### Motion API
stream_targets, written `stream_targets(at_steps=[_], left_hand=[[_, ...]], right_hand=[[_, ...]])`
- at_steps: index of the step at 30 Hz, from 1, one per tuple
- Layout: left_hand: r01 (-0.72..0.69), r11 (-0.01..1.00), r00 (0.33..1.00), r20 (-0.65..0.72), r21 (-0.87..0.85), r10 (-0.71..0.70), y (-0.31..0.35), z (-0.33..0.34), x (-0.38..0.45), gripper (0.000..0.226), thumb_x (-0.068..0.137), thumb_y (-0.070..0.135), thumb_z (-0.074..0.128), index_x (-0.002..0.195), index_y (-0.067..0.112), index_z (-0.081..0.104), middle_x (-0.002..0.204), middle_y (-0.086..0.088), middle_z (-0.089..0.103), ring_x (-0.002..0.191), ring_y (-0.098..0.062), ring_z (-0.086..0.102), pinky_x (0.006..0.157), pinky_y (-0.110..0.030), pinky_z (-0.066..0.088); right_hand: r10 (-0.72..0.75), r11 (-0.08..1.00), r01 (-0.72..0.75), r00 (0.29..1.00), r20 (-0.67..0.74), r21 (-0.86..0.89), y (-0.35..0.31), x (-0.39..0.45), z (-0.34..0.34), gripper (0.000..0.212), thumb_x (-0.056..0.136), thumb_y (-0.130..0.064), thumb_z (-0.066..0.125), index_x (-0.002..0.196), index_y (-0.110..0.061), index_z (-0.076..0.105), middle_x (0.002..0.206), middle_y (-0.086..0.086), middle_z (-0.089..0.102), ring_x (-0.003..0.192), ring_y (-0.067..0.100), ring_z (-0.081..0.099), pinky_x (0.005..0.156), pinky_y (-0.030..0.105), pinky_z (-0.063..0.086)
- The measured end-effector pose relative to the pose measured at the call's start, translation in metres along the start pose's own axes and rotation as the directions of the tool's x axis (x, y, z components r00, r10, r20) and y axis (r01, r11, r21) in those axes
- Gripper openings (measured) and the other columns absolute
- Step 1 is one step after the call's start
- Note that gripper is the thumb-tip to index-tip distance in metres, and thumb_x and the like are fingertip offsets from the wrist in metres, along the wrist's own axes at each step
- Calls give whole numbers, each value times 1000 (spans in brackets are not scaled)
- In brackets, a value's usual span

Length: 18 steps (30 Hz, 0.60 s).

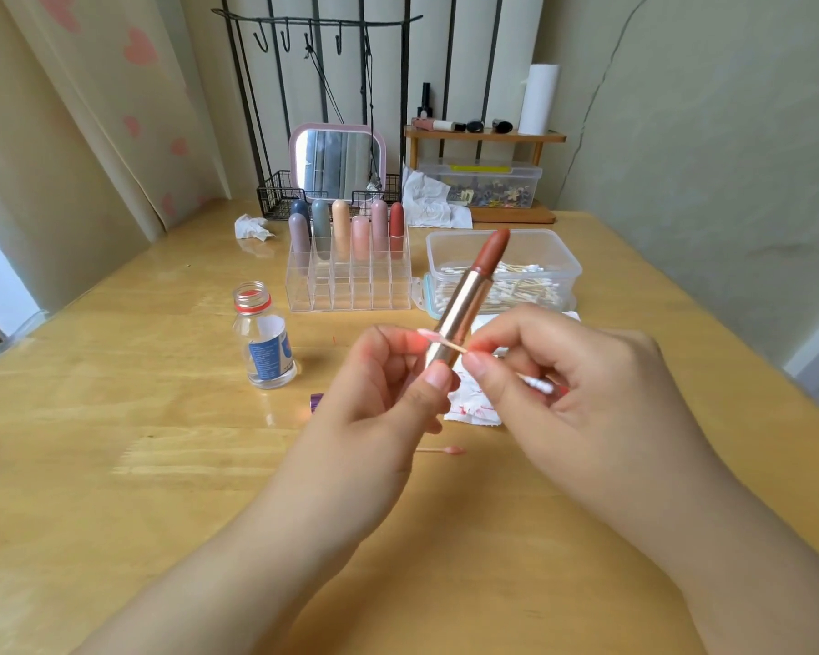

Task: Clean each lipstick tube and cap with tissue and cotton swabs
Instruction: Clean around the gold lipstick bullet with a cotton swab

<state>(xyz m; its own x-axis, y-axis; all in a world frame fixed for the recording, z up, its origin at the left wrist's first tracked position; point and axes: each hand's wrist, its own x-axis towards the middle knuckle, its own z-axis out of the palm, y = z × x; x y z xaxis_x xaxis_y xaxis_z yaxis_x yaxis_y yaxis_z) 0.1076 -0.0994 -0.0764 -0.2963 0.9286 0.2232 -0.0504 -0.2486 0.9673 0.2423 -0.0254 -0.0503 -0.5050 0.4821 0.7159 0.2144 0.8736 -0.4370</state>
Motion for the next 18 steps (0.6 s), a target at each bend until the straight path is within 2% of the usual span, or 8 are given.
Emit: stream_targets(at_steps=[2,4,7,10,12,13,15,18], left_hand=[[27,999,999,-26,-41,-28,0,-1,3,27,83,28,65,104,15,58,74,8,62,68,-5,55,63,-14,45],[31,997,997,-67,-73,-35,-1,-3,7,21,88,23,57,105,13,59,75,7,63,70,-6,55,67,-18,46],[28,999,991,-128,-43,-34,-4,-11,14,16,93,15,49,103,13,61,79,6,68,76,-6,57,71,-23,45],[27,997,982,-187,74,-13,-9,-21,20,17,91,14,55,107,16,61,93,8,73,87,-10,62,78,-30,46],[7,976,981,-191,216,35,-13,-26,23,15,90,13,60,100,24,62,96,9,73,91,-15,63,77,-31,45],[-3,961,980,-188,276,57,-15,-28,24,15,89,13,61,96,26,63,96,8,73,87,-14,63,73,-28,46],[-5,927,980,-183,375,79,-20,-29,26,15,87,12,64,94,25,63,91,5,72,67,-1,58,60,-18,47],[26,844,982,-173,535,79,-27,-27,28,17,85,13,66,85,29,62,64,18,64,54,4,50,51,-11,41]], right_hand=[[63,997,-64,997,39,43,2,0,1,9,83,-19,63,75,-24,61,54,-5,46,49,-1,43,49,-1,30],[157,984,-161,986,59,71,8,1,-2,13,85,-25,62,74,-30,58,59,-4,51,52,1,45,52,5,33],[295,942,-310,947,126,128,17,4,-3,13,89,-23,62,78,-27,60,57,2,47,52,4,42,53,10,35],[379,906,-401,910,167,132,24,3,1,13,91,-22,58,78,-25,58,51,-3,42,51,8,41,50,16,33],[426,884,-449,888,172,128,28,3,2,14,92,-23,57,78,-24,58,51,-2,42,52,12,41,47,18,31],[450,872,-473,876,172,125,31,2,2,14,92,-23,57,78,-24,58,52,-1,43,51,12,40,46,18,29],[492,849,-517,849,189,108,35,2,2,15,93,-23,57,78,-23,58,52,0,44,48,11,35,43,18,27],[526,831,-554,809,262,41,39,1,1,17,92,-22,58,75,-21,59,49,-5,42,42,7,30,41,17,26]])
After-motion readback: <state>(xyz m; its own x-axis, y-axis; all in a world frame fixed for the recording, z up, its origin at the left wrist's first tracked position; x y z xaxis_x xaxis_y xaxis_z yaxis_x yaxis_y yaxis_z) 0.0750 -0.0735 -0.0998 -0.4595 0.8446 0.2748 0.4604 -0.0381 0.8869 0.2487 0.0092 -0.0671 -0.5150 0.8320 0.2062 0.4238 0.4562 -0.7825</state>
